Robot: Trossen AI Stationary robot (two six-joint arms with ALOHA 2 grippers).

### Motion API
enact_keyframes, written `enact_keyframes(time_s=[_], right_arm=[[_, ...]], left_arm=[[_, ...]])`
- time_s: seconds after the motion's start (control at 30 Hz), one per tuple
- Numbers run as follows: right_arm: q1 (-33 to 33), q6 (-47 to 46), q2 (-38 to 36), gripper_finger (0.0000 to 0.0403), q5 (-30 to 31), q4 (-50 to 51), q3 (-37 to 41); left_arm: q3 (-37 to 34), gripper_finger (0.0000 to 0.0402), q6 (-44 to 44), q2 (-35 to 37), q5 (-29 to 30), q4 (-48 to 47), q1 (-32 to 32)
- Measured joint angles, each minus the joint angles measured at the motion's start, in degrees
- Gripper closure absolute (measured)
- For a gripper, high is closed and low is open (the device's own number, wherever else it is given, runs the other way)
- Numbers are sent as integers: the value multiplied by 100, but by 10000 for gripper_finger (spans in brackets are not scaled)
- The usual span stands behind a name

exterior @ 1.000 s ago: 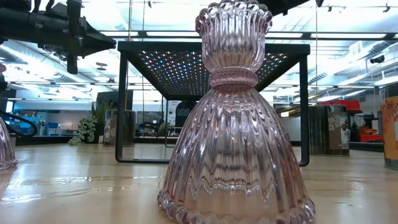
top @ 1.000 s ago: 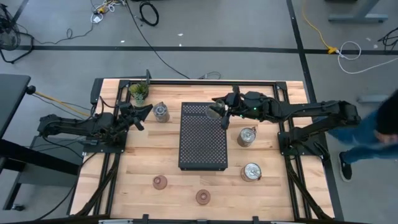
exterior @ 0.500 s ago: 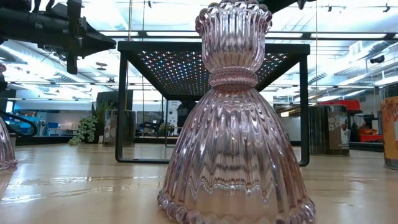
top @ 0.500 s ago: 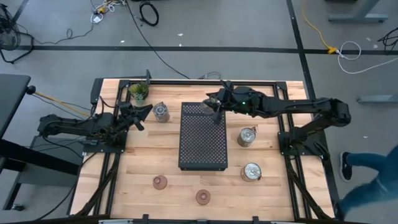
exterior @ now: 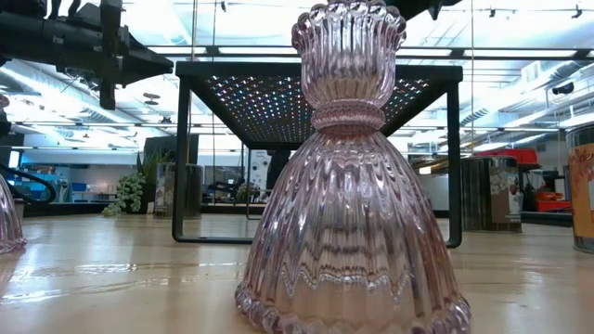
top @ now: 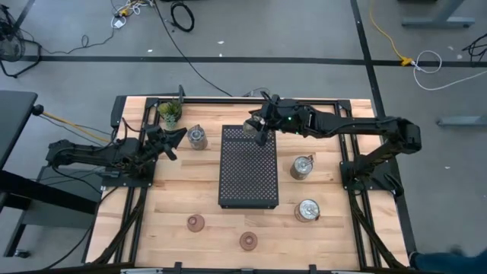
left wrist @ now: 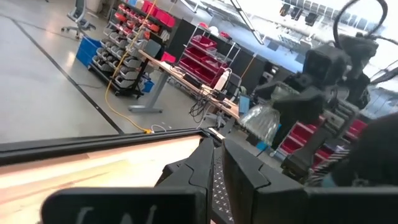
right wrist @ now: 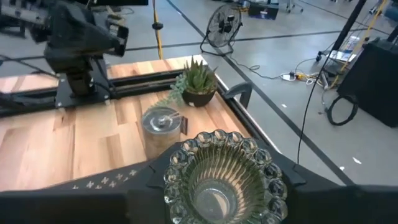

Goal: Pick & Place candle stick holders
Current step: Put the green glass candle holder on the shelf

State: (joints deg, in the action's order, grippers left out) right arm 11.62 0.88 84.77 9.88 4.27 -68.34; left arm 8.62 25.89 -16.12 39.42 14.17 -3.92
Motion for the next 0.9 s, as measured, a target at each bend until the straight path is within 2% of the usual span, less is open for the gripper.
enact_keyframes(time_s=[0.13, 0.43, 0.9], right_arm=[[75, -25, 0, 255, 47, 25, -4], [175, -261, 39, 255, -292, 178, -2], [175, -321, 531, 255, -375, 88, 5]], left_arm=[[0, 365, -106, -2, 0, 2, 0], [0, 365, -108, -2, 0, 2, 0], [0, 365, -103, -2, -1, 15, -2]])
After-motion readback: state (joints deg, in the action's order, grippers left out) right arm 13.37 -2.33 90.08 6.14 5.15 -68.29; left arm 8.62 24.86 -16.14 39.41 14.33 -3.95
